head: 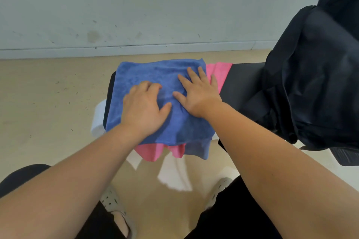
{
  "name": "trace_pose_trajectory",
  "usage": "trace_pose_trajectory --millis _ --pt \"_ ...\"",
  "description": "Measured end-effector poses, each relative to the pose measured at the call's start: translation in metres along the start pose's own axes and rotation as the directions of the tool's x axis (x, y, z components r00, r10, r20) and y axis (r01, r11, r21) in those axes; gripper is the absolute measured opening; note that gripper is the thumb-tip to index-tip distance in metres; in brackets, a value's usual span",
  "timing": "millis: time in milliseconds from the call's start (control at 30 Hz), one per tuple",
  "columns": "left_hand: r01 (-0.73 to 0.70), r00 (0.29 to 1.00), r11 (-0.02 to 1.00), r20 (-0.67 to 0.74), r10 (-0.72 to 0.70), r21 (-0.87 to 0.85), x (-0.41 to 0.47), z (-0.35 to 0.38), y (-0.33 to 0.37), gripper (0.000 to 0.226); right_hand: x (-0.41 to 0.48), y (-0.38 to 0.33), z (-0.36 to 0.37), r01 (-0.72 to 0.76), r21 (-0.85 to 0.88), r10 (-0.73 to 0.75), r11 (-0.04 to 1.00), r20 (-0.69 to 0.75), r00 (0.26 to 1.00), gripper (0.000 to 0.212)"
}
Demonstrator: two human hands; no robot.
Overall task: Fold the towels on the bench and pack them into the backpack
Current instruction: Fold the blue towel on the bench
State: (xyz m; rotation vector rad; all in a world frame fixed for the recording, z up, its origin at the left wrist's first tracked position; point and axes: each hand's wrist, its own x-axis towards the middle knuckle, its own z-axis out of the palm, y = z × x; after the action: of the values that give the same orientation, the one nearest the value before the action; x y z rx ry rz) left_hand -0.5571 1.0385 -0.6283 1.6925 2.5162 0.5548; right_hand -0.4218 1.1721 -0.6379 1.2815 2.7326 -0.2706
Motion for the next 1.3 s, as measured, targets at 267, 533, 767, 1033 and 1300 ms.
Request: trace_pose_trajectory --millis 267,533,767,1033,1300 --pt "0.057 0.926 0.968 0.350 -0.144 0.246 0.024 0.008 -0.070 0.097 0.018 0.000 -0.002 -0.206 0.001 0.204 0.979 -0.141 0.969 0.071" --pt "0.005 0.928 0.983 0.365 -0.073 0.184 0.033 0.016 -0.084 0.106 0.054 0.005 0.001 -0.116 0.028 0.116 0.993 0.029 0.993 0.072" --pt "0.023 0.959 0.974 0.272 -0.085 0.224 0.088 0.007 -0.085 0.072 0.074 0.010 -0.001 -0.138 0.080 0.147 0.987 -0.119 0.982 0.053" --pt "-0.028 0.947 0.937 0.310 -0.087 0.349 0.136 0.000 -0.080 0.044 0.115 0.006 -0.033 -0.126 -0.012 0.127 0.992 0.058 0.990 0.060" --pt "0.018 0.924 0.937 0.352 -0.149 0.349 0.148 -0.003 -0.082 0.055 0.107 0.003 -0.037 -0.124 -0.197 0.094 0.973 -0.159 0.983 0.026"
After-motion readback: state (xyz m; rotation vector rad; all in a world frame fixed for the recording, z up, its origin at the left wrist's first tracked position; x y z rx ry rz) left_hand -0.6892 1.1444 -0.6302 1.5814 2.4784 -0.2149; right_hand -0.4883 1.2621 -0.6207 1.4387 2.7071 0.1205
